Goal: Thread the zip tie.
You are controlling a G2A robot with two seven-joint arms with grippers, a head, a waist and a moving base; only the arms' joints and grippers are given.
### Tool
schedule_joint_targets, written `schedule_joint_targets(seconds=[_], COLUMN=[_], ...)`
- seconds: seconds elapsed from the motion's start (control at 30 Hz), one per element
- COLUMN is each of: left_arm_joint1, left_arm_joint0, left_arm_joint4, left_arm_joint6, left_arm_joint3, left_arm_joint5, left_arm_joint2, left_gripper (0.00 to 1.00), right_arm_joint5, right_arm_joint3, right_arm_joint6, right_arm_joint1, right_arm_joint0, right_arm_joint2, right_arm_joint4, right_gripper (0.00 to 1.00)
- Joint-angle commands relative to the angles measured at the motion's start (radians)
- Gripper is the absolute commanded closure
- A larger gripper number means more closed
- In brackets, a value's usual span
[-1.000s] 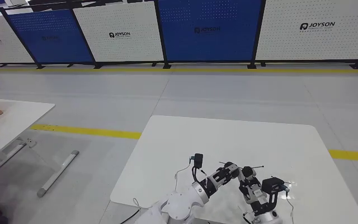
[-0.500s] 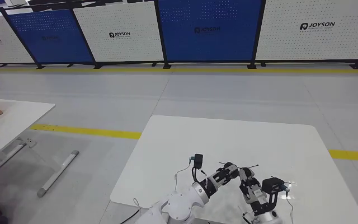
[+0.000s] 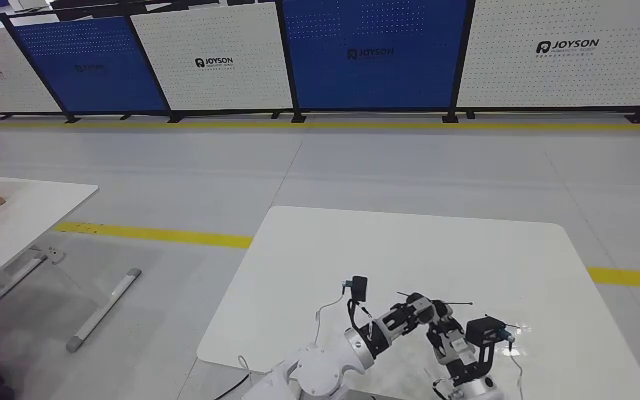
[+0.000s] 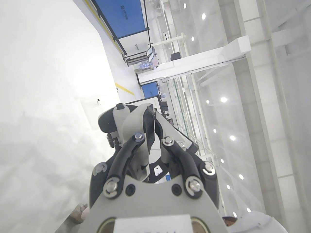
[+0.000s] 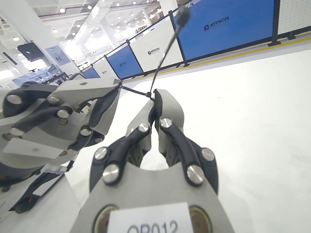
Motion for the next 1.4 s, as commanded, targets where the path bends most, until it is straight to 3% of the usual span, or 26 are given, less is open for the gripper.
schedule_joint_targets(seconds=[0.0,0.83,1.37], left_arm_joint1=[0.0,0.006,0.013], left_arm_joint0=[0.0,0.026,0.051], left_arm_joint4=[-0.003,-0.039,-0.005], left_arm_joint6=[-0.006,-0.013,-0.021], left_arm_joint3=[0.0,-0.027,-0.075], left_arm_joint5=[-0.004,-0.074,-0.091], left_arm_joint2=[0.001,-0.025,-0.028], left_gripper=[1.0,1.0,1.0], right_arm_joint5=[0.0,-0.012,-0.012], right_arm_joint3=[0.001,0.025,0.038], right_arm_joint6=[0.003,0.014,0.02], right_arm_joint1=[0.0,0.005,0.007], right_arm_joint0=[0.0,0.012,0.018], right_arm_joint2=[-0.001,-0.009,-0.012], right_arm_joint4=[-0.001,-0.005,0.0], right_gripper=[1.0,1.0,1.0])
